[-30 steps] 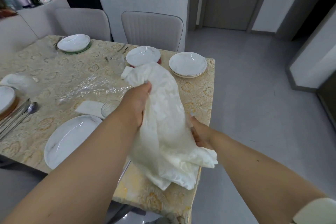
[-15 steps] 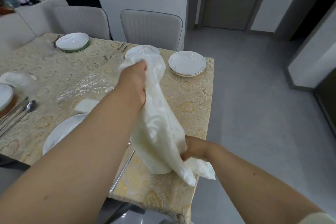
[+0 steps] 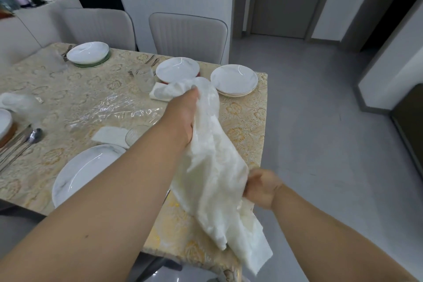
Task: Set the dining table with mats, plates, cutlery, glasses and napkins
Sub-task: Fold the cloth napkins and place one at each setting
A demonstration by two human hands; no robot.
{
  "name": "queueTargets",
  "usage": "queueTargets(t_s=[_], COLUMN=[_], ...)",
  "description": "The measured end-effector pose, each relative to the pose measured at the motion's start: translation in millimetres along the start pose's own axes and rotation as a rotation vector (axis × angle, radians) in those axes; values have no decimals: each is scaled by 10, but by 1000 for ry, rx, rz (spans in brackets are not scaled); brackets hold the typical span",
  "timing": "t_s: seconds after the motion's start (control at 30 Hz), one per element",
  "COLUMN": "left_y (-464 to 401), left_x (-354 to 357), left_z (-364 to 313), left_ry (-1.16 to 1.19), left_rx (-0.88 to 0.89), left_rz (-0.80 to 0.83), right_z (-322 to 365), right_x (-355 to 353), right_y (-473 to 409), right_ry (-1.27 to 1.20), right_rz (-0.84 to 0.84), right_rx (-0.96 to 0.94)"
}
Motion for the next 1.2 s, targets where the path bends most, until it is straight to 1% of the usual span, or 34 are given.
queueTargets(t_s=[0.03, 0.07, 0.1, 0.13, 0.2, 0.23, 0.3, 0.33, 0.37, 0.4, 0.43, 0.47, 0.5, 0.53, 0.57, 0.6, 0.63, 0.67, 0.7, 0.73, 0.77, 0.8, 0.83, 0.87, 0.9, 0.93, 0.97, 1.0, 1.03, 1.07, 1.1, 1.13, 1.17, 1.2], left_y=[-32, -68, -97, -102, -122, -121, -71, -45, -34, 3, 128, 352, 536, 660, 738, 748, 729, 661, 581, 519, 471, 436, 404, 390, 396, 416, 429, 444, 471, 497, 535, 585, 621, 612], left_x=[-25, -58, -85, -99, -88, -49, 63, 91, 95, 52, 9, 49, 123, 240, 344, 391, 385, 346, 304, 277, 265, 256, 241, 236, 222, 232, 243, 251, 258, 257, 223, 142, 32, -61], left_z=[95, 211, 335, 451, 646, 693, 682, 657, 618, 563, 496, 481, 597, 815, 1101, 1375, 1583, 1745, 1828, 1849, 1874, 1886, 1910, 1910, 1908, 1884, 1853, 1799, 1699, 1554, 1346, 1146, 1000, 907], left_ry=[-26, -53, -82, -111, -147, -147, -112, -147, -266, -513, -791, -955, -1037, -1130, -1269, -1447, -1629, -1745, -1796, -1812, -1831, -1842, -1835, -1805, -1778, -1754, -1709, -1601, -1433, -1247, -1082, -974, -896, -878], left_rx=[-17, -40, -65, -93, -156, -172, -142, -87, 44, 269, 595, 923, 1166, 1351, 1414, 1353, 1204, 1058, 944, 885, 850, 841, 815, 787, 756, 745, 736, 715, 690, 733, 891, 1084, 1212, 1233], left_rz=[-2, -2, -1, 2, 36, 79, 201, 218, 174, 43, -179, -284, -213, -18, 273, 547, 717, 774, 761, 728, 720, 714, 722, 734, 749, 759, 764, 751, 714, 636, 471, 228, -29, -238], right_z=[146, 277, 398, 506, 695, 737, 761, 801, 859, 923, 981, 1023, 1048, 1071, 1087, 1096, 1095, 1082, 1072, 1059, 1019, 967, 903, 848, 839, 902, 969, 1027, 1057, 1073, 1082, 1090, 1099, 1117], right_x=[-79, -136, -139, -90, 189, 382, 683, 770, 805, 805, 782, 751, 695, 649, 616, 605, 620, 632, 648, 672, 710, 741, 785, 774, 741, 717, 735, 747, 805, 852, 918, 953, 993, 1031], right_y=[-8, -11, -16, -20, -17, -20, -46, -52, -68, -92, -127, -154, -204, -243, -285, -317, -343, -366, -368, -390, -388, -391, -351, -332, -332, -362, -359, -367, -338, -328, -294, -273, -237, -206], right_ry=[-111, -144, -64, 83, 446, 589, 764, 812, 818, 779, 717, 663, 622, 594, 559, 522, 501, 500, 509, 524, 547, 640, 845, 1105, 1360, 1511, 1487, 1366, 1197, 1046, 906, 788, 691, 618], right_rz=[-104, -206, -288, -335, -312, -232, -98, -104, -148, -203, -253, -284, -309, -329, -342, -349, -356, -373, -362, -312, -225, -120, -48, -26, -77, -151, -214, -254, -257, -245, -205, -177, -154, -136], right_rx=[-63, -117, -167, -228, -358, -390, -412, -443, -472, -479, -467, -439, -392, -341, -307, -283, -274, -265, -264, -256, -215, -145, -75, -15, 8, -47, -109, -160, -194, -204, -198, -193, -192, -193])
Point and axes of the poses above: each hand's wrist, its own y-axis away from the middle knuckle, its own x-axis out of the palm, z = x × y, the point moved 6 cm from there along -y, towards the middle knuckle, and after that the axes turned 2 degrees about z, right-handed, at the moved point
